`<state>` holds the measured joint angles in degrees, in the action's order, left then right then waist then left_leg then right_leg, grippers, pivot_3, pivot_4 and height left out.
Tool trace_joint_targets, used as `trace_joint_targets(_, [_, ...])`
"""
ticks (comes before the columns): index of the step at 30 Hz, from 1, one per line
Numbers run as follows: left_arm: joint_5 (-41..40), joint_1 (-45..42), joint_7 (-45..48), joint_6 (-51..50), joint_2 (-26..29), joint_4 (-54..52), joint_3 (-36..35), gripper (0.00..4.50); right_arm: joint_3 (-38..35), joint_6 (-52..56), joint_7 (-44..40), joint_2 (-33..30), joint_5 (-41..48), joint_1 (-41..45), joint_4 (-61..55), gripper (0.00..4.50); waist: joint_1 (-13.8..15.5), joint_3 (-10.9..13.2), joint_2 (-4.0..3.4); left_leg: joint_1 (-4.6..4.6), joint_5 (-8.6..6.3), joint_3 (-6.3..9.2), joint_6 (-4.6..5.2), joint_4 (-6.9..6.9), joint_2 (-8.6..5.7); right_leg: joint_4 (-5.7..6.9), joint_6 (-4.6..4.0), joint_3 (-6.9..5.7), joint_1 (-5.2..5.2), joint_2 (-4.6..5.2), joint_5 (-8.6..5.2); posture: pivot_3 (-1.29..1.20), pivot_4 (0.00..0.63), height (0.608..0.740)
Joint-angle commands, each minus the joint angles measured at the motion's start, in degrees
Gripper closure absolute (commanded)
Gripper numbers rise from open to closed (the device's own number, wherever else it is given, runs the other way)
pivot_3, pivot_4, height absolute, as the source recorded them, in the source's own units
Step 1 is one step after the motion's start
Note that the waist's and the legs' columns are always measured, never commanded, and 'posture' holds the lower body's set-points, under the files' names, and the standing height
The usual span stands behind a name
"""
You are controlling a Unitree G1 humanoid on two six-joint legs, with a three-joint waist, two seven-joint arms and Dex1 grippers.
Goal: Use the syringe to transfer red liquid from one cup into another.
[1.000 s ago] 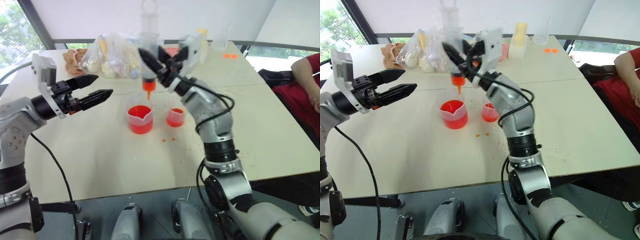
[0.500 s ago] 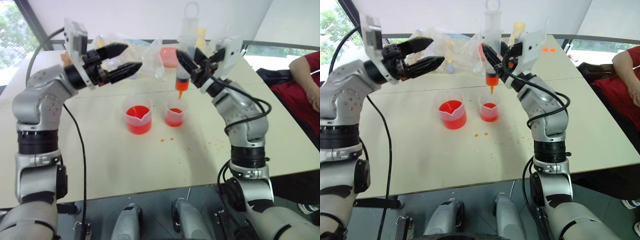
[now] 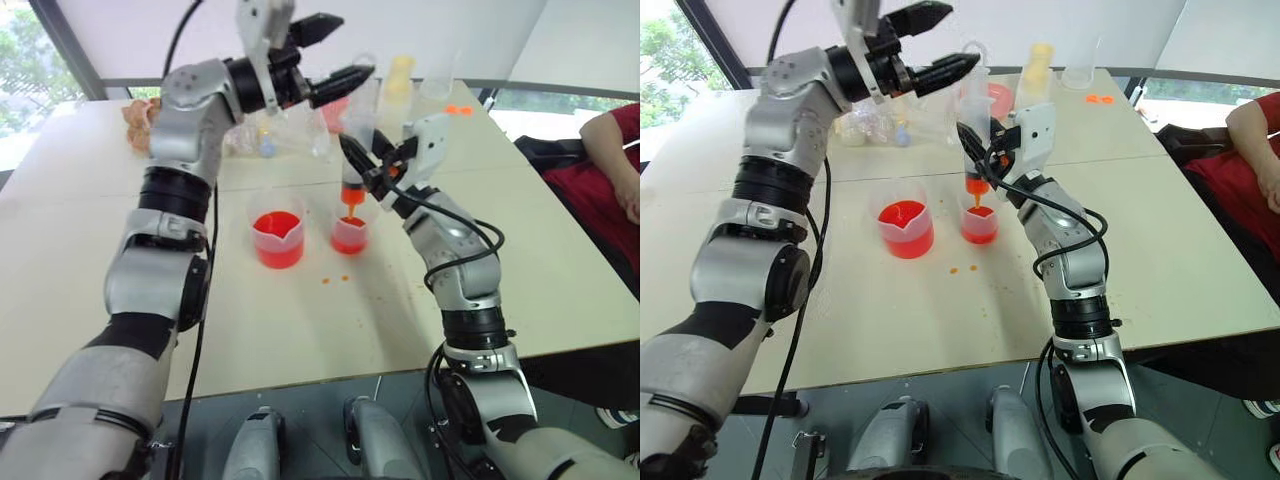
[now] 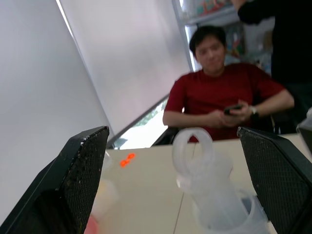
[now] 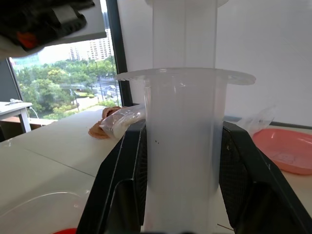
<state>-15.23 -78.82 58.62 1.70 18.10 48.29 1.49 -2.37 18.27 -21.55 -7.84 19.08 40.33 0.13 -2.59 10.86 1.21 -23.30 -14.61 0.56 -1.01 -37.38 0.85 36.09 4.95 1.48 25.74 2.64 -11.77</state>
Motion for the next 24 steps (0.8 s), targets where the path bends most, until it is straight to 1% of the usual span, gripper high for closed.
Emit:
trace_joint_targets(1, [2.06,-2.62,0.24,4.35,0.23,2.71,-0.60,0.07,0.05,-1.71,0.37,0.48,-0.19,0.29,-1.94,3.10,0.00,0.00,0.00,0.00,0.00,0.00,0.00,0.01,0.01,0.00,0.00,0.00,0.01,0.00,0.00,0.00,0.150,0.740])
trace_joint_targets(7, [2.61,-4.96,-0.30,6.73,0.47,6.95,-2.45,0.07,0.33,-1.85,0.71,0.62,-0.36,-0.12,-2.39,3.10,0.30,0.01,0.01,-0.06,0.00,0.02,0.00,-0.02,0.00,-0.01,0.01,-0.01,0.02,0.01,0.00,0.00,0.150,0.740])
trace_joint_targets(11, [0.94,-6.26,1.00,5.61,1.49,7.53,-4.49,0.07,0.50,-2.04,0.66,0.66,-0.40,-0.40,-2.28,3.10,0.24,0.01,0.01,-0.06,0.00,0.02,0.00,-0.02,-0.01,-0.01,0.02,-0.01,0.02,0.02,-0.01,0.00,0.150,0.740])
trace_joint_targets(19, [2.19,-6.54,0.62,6.47,2.36,8.41,-4.98,0.07,0.78,-2.61,0.62,0.80,-0.46,-0.36,-1.54,3.10,0.18,0.01,0.01,-0.05,0.00,0.03,0.00,-0.02,0.00,0.01,0.02,-0.01,0.02,0.01,-0.01,0.00,0.150,0.740])
trace_joint_targets(21, [1.86,-6.16,1.80,6.02,2.31,7.72,-5.01,0.07,0.86,-2.67,0.58,0.93,-0.51,-0.24,-1.18,3.10,0.19,0.01,0.01,-0.05,0.00,0.03,0.00,-0.02,0.00,0.01,0.02,-0.01,0.02,0.01,-0.01,0.00,0.150,0.740])
trace_joint_targets(24, [0.55,-4.64,5.97,4.09,2.45,5.20,-4.90,0.07,0.80,-2.65,0.65,1.11,-0.48,-0.17,-0.75,3.10,0.05,0.01,0.01,-0.05,0.00,0.03,0.00,-0.02,0.00,0.02,0.01,-0.01,0.02,0.01,-0.01,0.00,0.150,0.740])
